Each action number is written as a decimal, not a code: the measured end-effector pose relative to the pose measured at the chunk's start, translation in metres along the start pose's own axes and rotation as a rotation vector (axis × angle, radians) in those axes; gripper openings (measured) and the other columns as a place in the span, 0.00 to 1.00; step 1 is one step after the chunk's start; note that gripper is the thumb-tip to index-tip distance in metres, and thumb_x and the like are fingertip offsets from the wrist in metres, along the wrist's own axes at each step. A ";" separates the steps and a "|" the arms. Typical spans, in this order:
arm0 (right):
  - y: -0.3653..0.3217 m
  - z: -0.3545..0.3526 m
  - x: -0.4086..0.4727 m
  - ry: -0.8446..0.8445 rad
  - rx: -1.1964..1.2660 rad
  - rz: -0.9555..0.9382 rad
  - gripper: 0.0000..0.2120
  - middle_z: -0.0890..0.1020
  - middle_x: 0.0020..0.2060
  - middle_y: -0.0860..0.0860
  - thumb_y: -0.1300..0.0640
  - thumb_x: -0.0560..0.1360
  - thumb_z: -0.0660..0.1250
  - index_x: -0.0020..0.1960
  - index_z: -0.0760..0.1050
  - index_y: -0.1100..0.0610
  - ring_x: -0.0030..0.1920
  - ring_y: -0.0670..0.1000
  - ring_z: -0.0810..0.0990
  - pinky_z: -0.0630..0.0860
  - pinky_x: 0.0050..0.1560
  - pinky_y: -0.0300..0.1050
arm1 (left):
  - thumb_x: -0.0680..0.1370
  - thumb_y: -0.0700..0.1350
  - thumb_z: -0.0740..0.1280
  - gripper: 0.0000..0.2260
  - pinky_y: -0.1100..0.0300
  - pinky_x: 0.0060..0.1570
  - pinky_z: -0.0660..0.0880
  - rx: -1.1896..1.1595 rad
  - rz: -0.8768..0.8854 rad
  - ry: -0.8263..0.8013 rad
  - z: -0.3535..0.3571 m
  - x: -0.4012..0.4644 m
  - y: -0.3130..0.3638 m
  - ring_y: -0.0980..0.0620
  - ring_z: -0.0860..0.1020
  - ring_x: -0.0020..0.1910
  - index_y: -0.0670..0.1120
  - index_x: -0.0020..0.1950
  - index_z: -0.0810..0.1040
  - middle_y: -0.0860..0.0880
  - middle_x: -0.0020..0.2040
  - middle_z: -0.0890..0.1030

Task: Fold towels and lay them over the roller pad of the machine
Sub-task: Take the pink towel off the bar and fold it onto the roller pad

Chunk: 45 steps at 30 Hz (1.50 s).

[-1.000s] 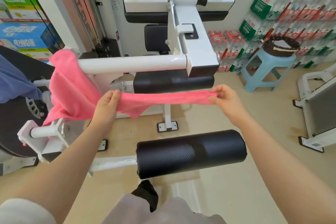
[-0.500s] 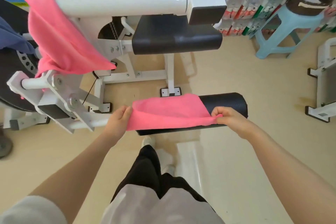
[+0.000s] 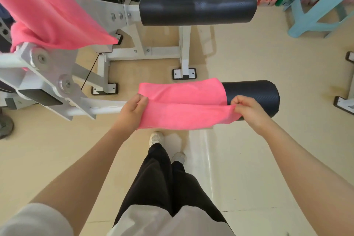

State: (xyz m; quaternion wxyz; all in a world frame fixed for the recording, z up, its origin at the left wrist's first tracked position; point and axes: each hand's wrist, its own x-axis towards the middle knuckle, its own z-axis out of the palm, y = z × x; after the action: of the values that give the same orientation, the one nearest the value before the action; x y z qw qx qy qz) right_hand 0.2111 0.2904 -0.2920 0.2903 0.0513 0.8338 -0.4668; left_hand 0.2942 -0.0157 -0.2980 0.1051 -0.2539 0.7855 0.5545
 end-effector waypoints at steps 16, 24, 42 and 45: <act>-0.040 0.072 0.052 0.195 -0.921 -0.153 0.25 0.68 0.68 0.54 0.60 0.71 0.60 0.68 0.66 0.53 0.69 0.57 0.62 0.49 0.71 0.53 | 0.80 0.44 0.57 0.08 0.60 0.34 0.69 -0.034 -0.170 -0.037 -0.028 0.072 -0.019 0.51 0.72 0.33 0.42 0.48 0.73 0.46 0.38 0.75; -0.061 0.134 0.068 -0.172 -0.835 -0.338 0.20 0.70 0.65 0.51 0.51 0.77 0.61 0.67 0.68 0.52 0.66 0.55 0.66 0.62 0.65 0.48 | 0.80 0.50 0.61 0.18 0.61 0.52 0.67 0.351 -0.217 -0.198 -0.023 0.121 -0.022 0.46 0.74 0.58 0.42 0.66 0.71 0.44 0.62 0.76; -0.053 0.125 0.071 -0.024 -0.802 -0.344 0.15 0.76 0.59 0.51 0.51 0.76 0.63 0.61 0.74 0.54 0.60 0.54 0.72 0.65 0.61 0.48 | 0.77 0.56 0.54 0.21 0.53 0.56 0.68 0.522 0.429 -0.277 -0.017 0.109 -0.014 0.45 0.74 0.51 0.43 0.50 0.80 0.46 0.49 0.79; -0.041 0.104 0.064 0.032 -0.862 -0.301 0.16 0.77 0.58 0.52 0.49 0.76 0.62 0.61 0.74 0.53 0.59 0.56 0.72 0.62 0.63 0.49 | 0.75 0.62 0.60 0.21 0.56 0.58 0.64 0.793 0.479 -0.457 -0.008 0.102 -0.011 0.48 0.72 0.57 0.48 0.57 0.77 0.50 0.56 0.77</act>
State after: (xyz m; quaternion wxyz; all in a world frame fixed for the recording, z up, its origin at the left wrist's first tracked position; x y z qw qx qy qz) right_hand 0.1885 0.1716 -0.3361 0.2013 -0.1890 0.9544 -0.1133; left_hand 0.2146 -0.0548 -0.3497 0.2321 0.1201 0.9285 0.2639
